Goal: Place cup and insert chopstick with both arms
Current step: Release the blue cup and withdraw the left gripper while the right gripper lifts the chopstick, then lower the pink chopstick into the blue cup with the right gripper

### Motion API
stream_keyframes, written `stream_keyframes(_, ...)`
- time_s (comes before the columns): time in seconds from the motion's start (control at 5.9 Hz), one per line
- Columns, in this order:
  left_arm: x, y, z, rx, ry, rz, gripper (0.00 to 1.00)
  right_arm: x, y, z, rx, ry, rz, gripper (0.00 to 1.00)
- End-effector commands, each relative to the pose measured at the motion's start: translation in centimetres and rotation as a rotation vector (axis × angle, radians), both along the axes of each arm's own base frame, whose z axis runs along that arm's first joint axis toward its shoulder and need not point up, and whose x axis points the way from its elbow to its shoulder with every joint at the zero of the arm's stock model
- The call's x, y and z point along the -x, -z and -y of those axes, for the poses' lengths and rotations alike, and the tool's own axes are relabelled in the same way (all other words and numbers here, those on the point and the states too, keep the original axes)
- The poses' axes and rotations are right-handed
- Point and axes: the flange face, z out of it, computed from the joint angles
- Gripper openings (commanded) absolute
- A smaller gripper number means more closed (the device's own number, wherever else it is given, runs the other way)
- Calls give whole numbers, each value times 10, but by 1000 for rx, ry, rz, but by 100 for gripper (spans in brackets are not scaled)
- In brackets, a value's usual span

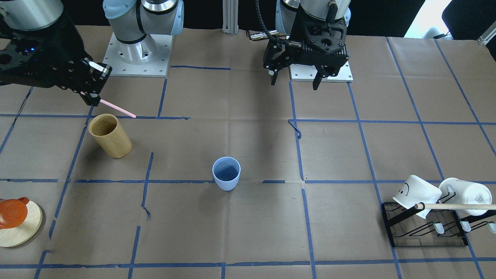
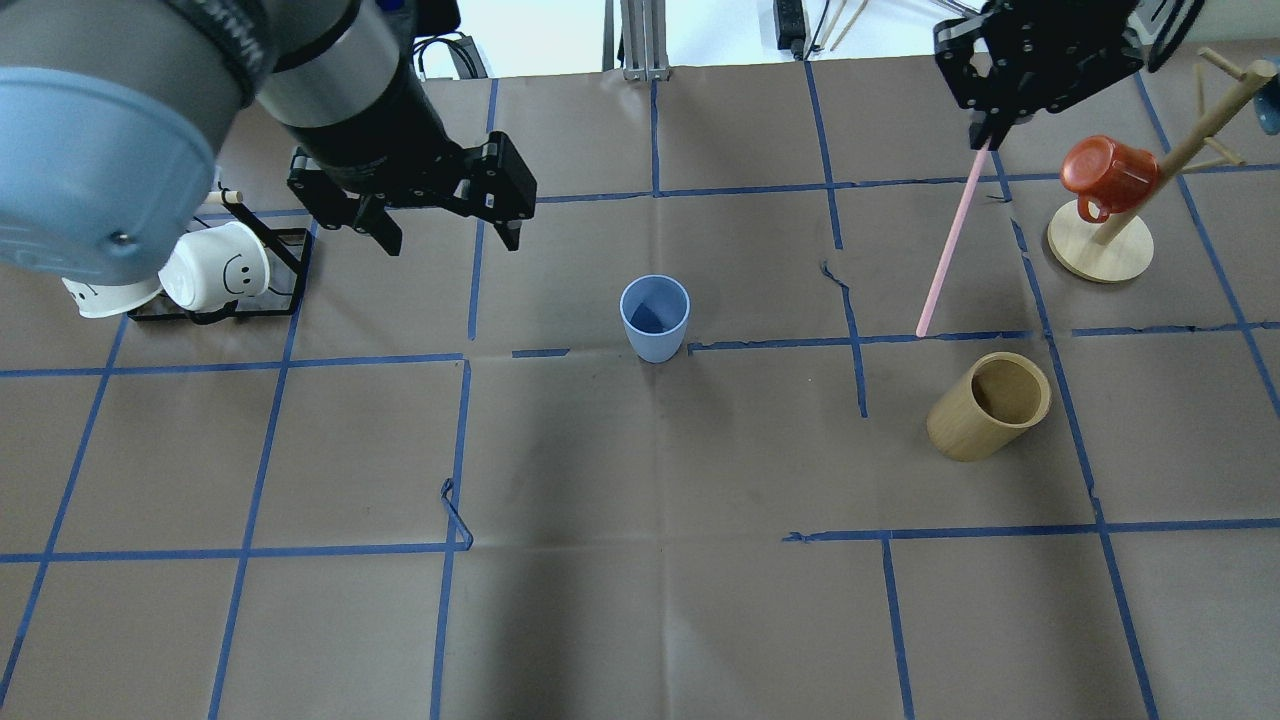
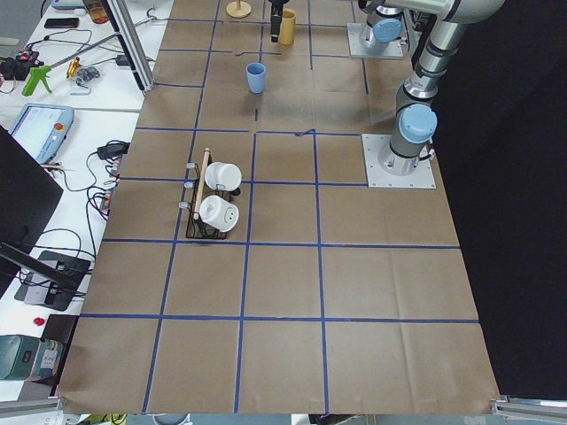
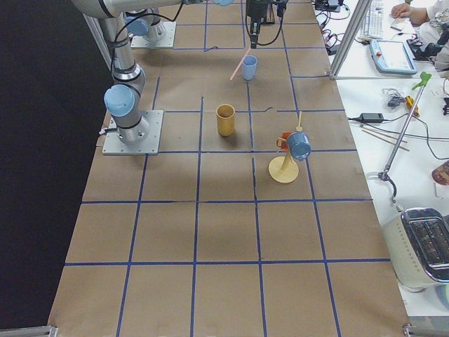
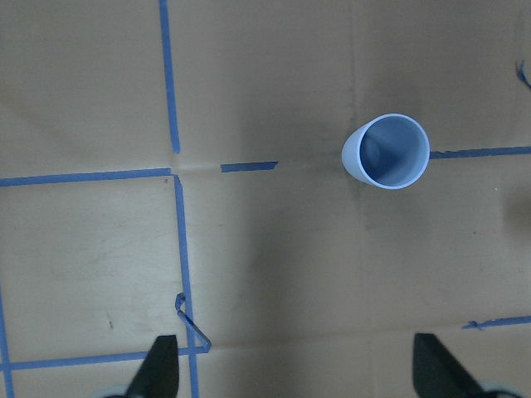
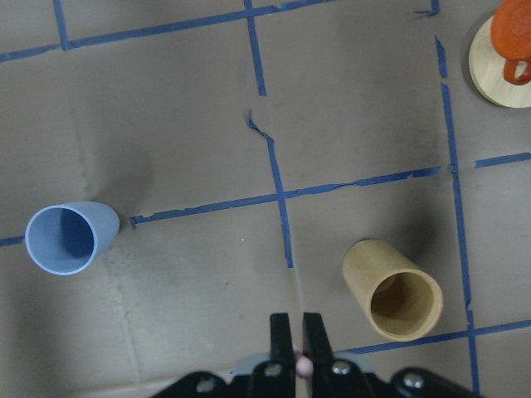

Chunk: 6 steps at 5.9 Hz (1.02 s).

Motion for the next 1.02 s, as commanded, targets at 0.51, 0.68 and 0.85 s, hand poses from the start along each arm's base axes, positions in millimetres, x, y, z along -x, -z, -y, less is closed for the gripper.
stream_keyframes(0.51,-63,2,24,-9,72,76,99,-191,23,36,21,115,21,6)
stream_keyframes(0.68,-63,2,24,-15,68,76,99,-197,47,56,34,116,21,6)
stream_keyframes(0.85,-63,1,21,-23,30,75,99,-204,79,75,24,115,10,6)
